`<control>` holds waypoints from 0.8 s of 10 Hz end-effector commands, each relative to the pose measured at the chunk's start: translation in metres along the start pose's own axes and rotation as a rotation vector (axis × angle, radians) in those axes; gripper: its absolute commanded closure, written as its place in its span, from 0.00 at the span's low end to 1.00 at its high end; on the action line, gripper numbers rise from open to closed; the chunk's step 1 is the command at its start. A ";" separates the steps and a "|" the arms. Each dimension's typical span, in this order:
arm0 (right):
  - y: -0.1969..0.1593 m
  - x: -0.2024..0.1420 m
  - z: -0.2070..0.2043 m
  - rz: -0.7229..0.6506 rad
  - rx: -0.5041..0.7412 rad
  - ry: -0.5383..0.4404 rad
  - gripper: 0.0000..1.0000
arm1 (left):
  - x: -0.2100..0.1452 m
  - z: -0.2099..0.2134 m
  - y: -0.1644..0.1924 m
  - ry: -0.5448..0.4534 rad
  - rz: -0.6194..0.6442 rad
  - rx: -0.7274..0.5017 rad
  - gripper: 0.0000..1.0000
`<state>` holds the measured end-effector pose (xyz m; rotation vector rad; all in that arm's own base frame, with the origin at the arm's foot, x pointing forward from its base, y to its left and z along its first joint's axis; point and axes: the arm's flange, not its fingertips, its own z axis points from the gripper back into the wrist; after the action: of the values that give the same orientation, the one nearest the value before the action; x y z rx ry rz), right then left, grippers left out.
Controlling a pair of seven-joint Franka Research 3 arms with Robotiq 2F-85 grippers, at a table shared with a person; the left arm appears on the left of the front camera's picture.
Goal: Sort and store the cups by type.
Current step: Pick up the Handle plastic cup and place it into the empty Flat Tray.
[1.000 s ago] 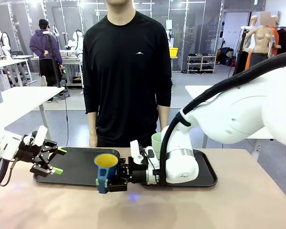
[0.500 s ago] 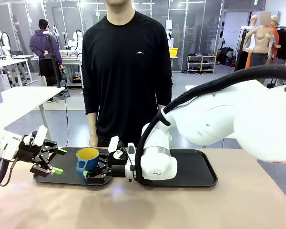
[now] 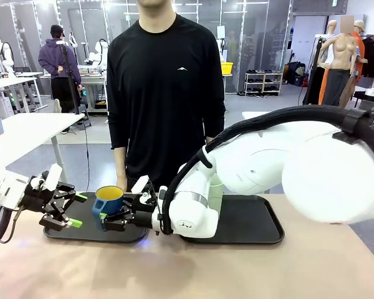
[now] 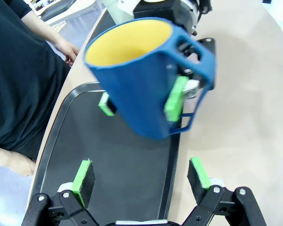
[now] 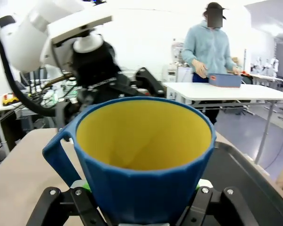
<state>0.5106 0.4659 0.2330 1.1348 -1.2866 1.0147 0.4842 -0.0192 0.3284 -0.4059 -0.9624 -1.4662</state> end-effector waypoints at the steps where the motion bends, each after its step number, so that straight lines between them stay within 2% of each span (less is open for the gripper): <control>1: 0.002 -0.010 -0.012 0.072 -0.091 0.017 0.28 | 0.000 0.001 0.000 -0.017 -0.002 -0.004 0.00; 8: -0.006 -0.033 -0.023 0.063 -0.188 0.069 0.28 | 0.000 0.001 0.000 -0.017 -0.002 -0.004 0.00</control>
<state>0.5357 0.4804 0.2096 0.9681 -1.3015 0.9572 0.4842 -0.0191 0.3284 -0.4059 -0.9624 -1.4660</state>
